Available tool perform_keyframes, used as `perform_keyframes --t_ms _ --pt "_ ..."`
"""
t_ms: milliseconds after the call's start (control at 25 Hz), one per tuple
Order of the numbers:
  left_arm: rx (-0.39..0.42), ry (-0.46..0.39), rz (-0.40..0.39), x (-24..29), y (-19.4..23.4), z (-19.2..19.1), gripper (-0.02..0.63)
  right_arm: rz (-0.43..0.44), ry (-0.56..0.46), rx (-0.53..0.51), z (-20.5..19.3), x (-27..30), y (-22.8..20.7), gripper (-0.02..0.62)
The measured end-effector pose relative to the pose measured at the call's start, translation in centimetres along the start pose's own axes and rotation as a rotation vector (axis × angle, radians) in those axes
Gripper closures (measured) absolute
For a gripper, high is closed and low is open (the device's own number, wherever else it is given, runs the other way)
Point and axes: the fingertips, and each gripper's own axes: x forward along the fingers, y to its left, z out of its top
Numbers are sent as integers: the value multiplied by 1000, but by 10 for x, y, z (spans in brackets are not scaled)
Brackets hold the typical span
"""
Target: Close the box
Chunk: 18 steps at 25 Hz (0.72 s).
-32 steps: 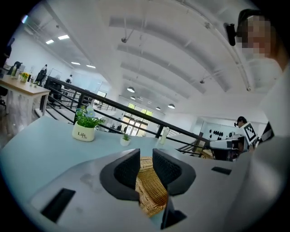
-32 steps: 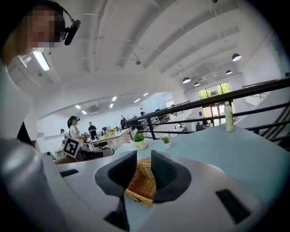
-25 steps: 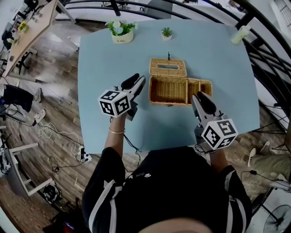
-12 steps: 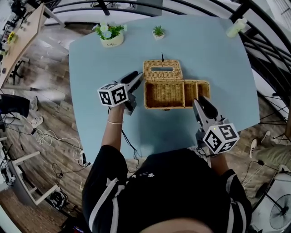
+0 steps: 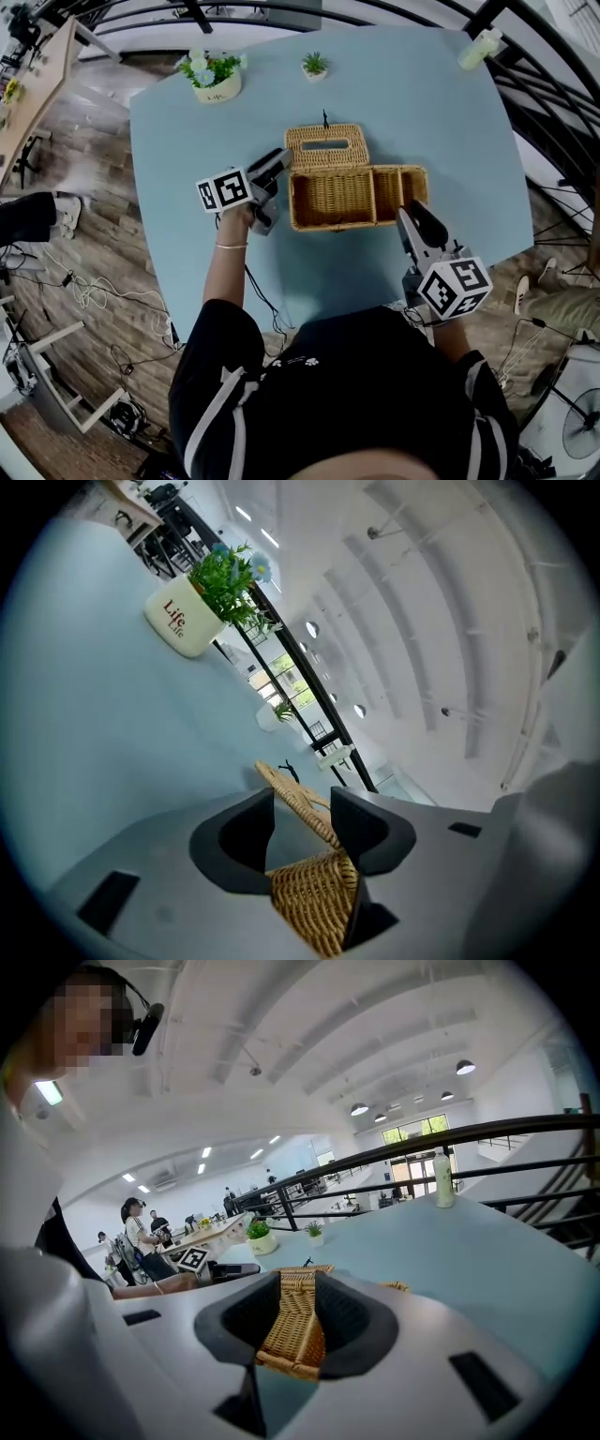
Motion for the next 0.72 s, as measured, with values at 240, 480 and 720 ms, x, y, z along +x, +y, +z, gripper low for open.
perform_keyframes --t_ms 240,480,720 --pt "-87 -14 -57 12 10 2 439 -17 -3 2 1 3 -4 482" --pt "-138 -27 -72 20 15 4 443 -31 -10 2 3 4 -7 482" --pt "-118 -41 -76 19 12 9 463 -25 -22 -8 8 8 -5 482"
